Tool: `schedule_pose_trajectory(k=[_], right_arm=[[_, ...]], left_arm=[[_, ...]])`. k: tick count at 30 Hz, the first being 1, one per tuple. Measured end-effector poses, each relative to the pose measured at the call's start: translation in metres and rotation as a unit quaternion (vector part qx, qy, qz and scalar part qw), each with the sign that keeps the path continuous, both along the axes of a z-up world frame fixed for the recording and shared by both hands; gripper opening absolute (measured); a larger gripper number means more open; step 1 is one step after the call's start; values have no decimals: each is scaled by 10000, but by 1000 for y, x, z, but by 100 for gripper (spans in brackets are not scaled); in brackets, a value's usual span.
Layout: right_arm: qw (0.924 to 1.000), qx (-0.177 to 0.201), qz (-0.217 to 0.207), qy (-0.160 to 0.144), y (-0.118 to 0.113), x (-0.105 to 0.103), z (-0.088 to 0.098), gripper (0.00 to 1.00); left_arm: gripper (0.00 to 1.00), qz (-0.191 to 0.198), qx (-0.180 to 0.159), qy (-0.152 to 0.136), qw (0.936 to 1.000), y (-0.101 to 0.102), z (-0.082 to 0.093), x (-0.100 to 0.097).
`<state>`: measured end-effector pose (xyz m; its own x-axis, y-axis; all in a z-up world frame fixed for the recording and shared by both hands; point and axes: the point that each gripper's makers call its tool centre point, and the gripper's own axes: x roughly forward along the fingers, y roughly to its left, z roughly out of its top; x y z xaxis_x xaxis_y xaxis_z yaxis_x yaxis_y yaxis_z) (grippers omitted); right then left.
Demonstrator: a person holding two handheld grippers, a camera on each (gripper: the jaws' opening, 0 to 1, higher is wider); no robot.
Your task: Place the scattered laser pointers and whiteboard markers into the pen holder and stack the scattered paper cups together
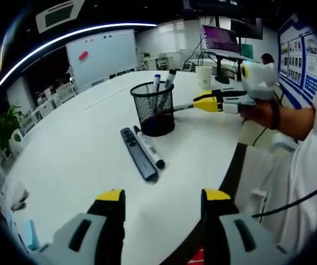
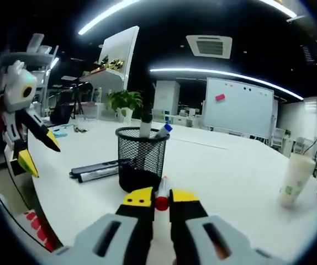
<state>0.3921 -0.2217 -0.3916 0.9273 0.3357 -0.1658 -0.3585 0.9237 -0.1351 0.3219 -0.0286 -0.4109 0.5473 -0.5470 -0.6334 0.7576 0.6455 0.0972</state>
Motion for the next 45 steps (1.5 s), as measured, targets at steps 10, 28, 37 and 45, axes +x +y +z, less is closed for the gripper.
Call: schedule_pose_trajectory(k=[10,28,37,45], right_arm=[[9994,33,99,-343,3,-1,16,11],[9984,112,143,-543,6,-2,29,11],[9979,125,164,-612,6,-2,33,11],[9974,128,194,-681,8,-1,38,11]], left_arm=[[55,6,10,4,10000,1,-1,-1],[55,30,7,0,10000,3,-1,-1],[55,33,2,-2,10000,3,0,-1],[55,48,3,-13,10000,4,1,-1]])
